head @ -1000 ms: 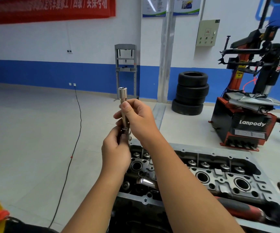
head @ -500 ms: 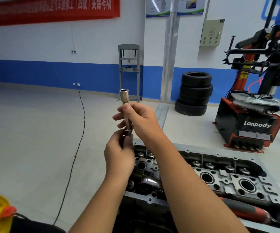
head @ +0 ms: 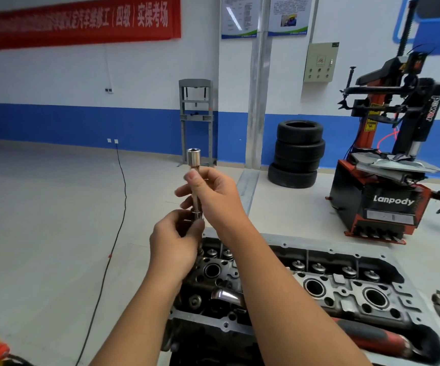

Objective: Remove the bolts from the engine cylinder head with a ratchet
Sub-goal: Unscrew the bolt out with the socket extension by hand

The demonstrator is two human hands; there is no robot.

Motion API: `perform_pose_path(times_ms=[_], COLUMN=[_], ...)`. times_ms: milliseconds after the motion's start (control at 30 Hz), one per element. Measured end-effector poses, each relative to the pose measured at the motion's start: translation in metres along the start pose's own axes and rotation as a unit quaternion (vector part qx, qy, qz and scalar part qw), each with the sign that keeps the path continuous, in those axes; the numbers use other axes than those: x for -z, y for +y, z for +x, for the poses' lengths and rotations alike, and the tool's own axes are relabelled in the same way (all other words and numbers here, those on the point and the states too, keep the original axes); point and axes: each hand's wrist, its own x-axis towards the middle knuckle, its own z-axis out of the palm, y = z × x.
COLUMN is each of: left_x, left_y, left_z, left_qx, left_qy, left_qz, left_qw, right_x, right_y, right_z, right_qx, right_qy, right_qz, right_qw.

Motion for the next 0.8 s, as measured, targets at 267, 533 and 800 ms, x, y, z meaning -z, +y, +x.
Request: perform_pose_path(times_ms=[267, 533, 800], left_x=[-0.004, -0.002, -0.004], left_y=[-0.008, -0.007, -0.007], left_z=[-0.009, -0.009, -0.013], left_qx=[-0.046, -0.030, -0.042], left_qy=[-0.013, 0.033, 0.006], left_qz=[0.031, 0.047, 0.009], left_qw=[0.998, 0.998, 0.999], right_x=[0.001, 0.000, -0.002], right_y=[-0.001, 0.004, 0.003], right_z=[-0.001, -0.003, -0.002], right_qx=[-0.002, 0.012, 0.019], right_qy=[-0.003, -0.030, -0.019], right_qz=[-0.006, 0.004, -0.006], right_qw=[1.000, 0.999, 1.000])
